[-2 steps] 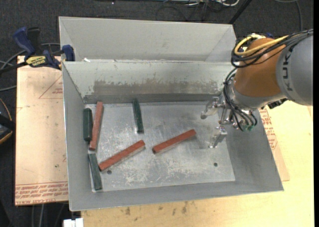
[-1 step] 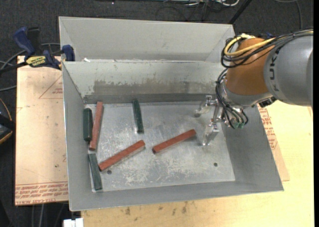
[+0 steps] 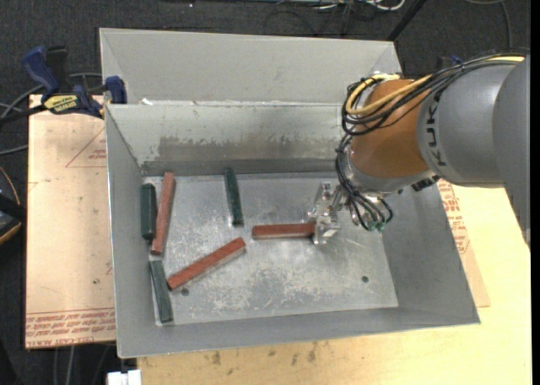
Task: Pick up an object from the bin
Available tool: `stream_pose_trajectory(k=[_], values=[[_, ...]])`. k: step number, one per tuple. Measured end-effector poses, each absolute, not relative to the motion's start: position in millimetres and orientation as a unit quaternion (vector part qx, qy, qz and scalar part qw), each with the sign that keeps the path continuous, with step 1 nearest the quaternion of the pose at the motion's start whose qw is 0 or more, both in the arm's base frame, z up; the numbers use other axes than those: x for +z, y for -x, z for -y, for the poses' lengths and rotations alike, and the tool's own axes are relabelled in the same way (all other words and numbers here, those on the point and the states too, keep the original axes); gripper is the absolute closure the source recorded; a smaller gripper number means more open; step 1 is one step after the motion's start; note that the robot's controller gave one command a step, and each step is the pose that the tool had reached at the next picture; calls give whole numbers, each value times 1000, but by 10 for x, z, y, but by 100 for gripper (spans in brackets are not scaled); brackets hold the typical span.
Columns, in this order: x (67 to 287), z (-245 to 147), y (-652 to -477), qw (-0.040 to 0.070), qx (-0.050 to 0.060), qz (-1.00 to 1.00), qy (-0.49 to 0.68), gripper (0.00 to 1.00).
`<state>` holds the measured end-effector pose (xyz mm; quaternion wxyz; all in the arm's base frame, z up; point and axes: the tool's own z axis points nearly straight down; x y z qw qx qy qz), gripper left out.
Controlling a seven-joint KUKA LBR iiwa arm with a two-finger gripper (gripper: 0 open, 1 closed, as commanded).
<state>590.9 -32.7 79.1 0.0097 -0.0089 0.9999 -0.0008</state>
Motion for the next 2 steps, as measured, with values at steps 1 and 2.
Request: stream_pose_trajectory(k=[1,2], values=[[791,327,-5909,10,-1,-1000,9,100],[2141,285,-5709,3,0,-1000,17,100]])
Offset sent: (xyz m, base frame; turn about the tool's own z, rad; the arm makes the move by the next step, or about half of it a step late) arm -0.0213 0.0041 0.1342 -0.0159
